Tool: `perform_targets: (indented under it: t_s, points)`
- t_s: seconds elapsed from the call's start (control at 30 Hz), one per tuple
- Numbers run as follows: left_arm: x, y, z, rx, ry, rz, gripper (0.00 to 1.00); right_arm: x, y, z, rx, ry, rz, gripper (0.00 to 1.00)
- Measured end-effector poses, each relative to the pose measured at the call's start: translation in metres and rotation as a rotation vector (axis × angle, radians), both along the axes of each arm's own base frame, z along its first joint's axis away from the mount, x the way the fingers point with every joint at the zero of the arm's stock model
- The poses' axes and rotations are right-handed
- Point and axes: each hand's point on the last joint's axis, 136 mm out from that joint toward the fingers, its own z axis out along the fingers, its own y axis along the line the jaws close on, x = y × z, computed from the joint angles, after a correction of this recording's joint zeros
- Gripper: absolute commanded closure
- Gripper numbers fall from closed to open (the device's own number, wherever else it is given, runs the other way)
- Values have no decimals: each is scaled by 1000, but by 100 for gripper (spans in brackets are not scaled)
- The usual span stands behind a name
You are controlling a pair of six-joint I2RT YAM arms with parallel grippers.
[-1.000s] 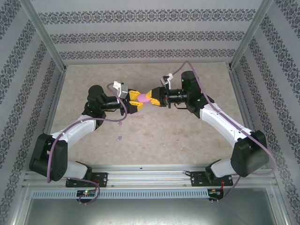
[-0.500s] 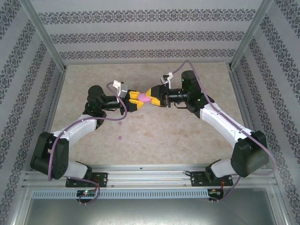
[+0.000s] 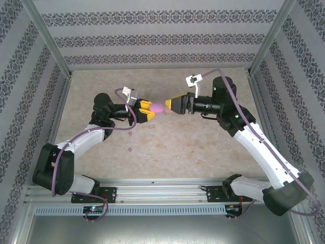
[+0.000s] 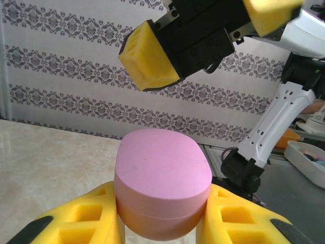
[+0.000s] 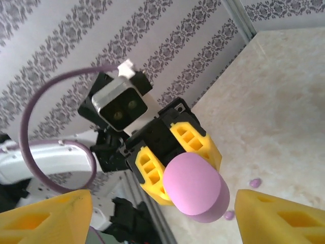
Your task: Insert the wireless bluetooth earbuds into the charging case
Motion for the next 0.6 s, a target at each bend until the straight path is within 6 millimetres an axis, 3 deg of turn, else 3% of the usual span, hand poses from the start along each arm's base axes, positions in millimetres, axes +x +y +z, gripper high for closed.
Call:
perform_targets:
  t_s: [0.13, 0.3, 0.6]
  points:
    - [-6, 1, 3, 0, 13, -23, 87, -15, 15, -16, -186, -159, 58, 26]
    - [-15, 2, 10, -3, -5, -44, 87, -20, 22, -40, -334, -281, 122, 26]
    - [-27, 5, 18, -5, -25, -59, 85, -15, 28, -49, -382, -367, 186, 32]
